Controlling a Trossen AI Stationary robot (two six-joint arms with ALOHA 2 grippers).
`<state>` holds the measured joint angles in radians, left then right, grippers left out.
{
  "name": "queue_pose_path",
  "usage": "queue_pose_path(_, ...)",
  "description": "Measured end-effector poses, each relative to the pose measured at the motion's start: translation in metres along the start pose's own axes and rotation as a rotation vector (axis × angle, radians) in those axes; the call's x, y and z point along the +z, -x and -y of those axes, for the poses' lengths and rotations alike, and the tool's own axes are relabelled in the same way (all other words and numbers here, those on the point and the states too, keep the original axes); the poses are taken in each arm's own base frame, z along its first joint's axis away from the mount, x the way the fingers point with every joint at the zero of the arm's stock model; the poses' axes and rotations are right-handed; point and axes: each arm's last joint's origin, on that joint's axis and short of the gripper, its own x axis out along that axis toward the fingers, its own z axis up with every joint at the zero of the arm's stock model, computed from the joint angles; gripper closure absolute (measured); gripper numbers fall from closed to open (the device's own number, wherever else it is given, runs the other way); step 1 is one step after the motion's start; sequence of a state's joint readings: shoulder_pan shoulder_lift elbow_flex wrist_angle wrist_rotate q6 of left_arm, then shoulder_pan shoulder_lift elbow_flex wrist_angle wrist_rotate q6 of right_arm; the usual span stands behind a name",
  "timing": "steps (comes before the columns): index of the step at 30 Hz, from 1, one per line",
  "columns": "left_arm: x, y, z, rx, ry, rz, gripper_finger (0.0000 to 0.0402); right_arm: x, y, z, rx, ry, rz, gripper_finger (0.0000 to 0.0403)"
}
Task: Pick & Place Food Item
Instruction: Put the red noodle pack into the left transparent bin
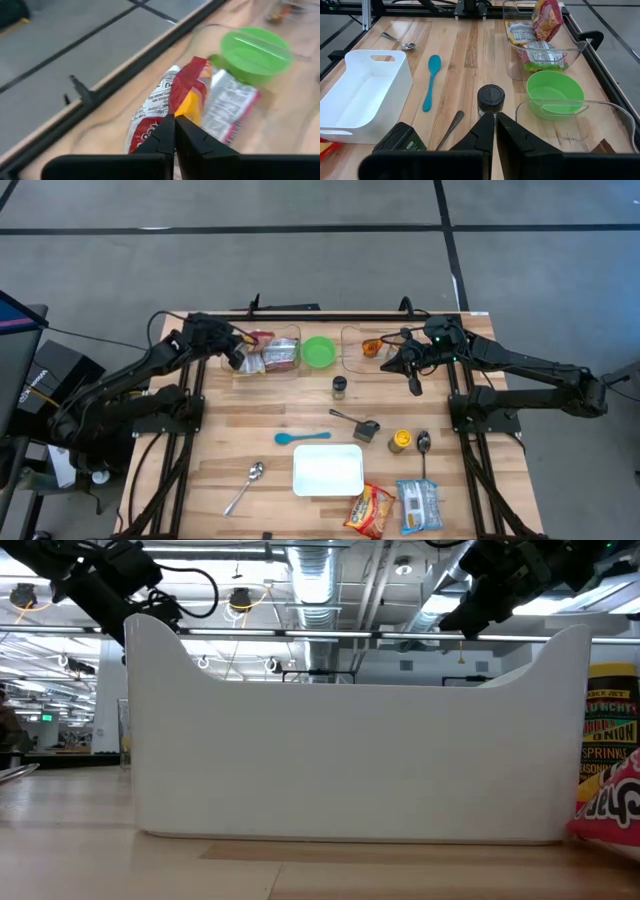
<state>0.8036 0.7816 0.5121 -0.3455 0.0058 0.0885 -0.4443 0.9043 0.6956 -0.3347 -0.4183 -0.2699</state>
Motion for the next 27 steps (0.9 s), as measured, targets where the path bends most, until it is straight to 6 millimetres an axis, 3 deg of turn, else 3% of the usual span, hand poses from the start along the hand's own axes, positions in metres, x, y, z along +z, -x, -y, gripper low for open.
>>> queue_pose_path(13, -0.012, 0.003, 0.005, -0.133, 0.046, -0.117, 0.0375, 0.000, 0.000, 0.000, 0.000, 0.000, 0.000, 0.0390)
queue_pose_path(27, -0.013, 0.003, 0.005, -0.141, 0.081, -0.129, 0.0256, 0.000, 0.000, 0.000, 0.000, 0.000, 0.000, 0.0390)
